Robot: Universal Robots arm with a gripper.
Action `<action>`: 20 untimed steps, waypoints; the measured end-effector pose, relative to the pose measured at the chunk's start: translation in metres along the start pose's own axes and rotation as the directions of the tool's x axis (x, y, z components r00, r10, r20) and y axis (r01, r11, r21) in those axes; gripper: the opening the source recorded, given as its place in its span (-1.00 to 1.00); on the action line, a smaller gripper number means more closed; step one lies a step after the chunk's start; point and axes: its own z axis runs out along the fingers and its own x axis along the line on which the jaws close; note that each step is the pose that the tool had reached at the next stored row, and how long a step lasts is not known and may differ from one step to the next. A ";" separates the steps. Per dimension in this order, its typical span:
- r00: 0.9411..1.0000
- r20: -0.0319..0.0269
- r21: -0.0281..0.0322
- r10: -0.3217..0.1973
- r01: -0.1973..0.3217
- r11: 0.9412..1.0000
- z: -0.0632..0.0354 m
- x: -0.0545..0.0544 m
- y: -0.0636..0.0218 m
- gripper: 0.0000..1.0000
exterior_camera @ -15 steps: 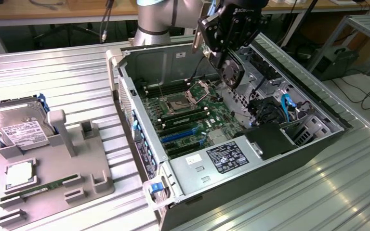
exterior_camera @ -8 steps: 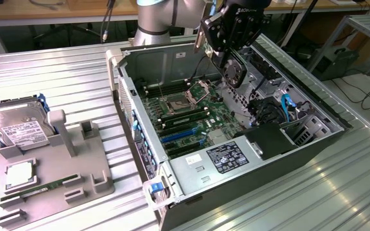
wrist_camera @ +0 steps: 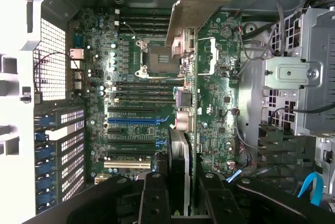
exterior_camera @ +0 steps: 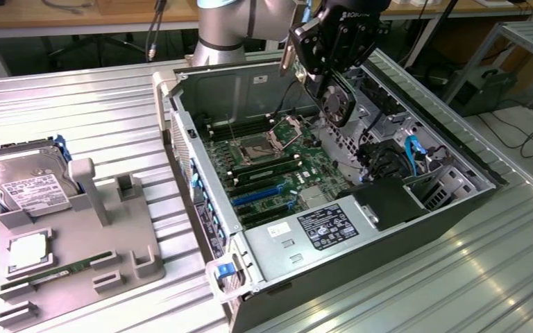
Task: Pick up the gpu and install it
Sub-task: 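Insert the gpu into the slot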
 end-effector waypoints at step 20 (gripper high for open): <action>0.989 -0.003 -0.003 -0.148 0.148 0.989 0.0000 0.000 0.0000 -0.45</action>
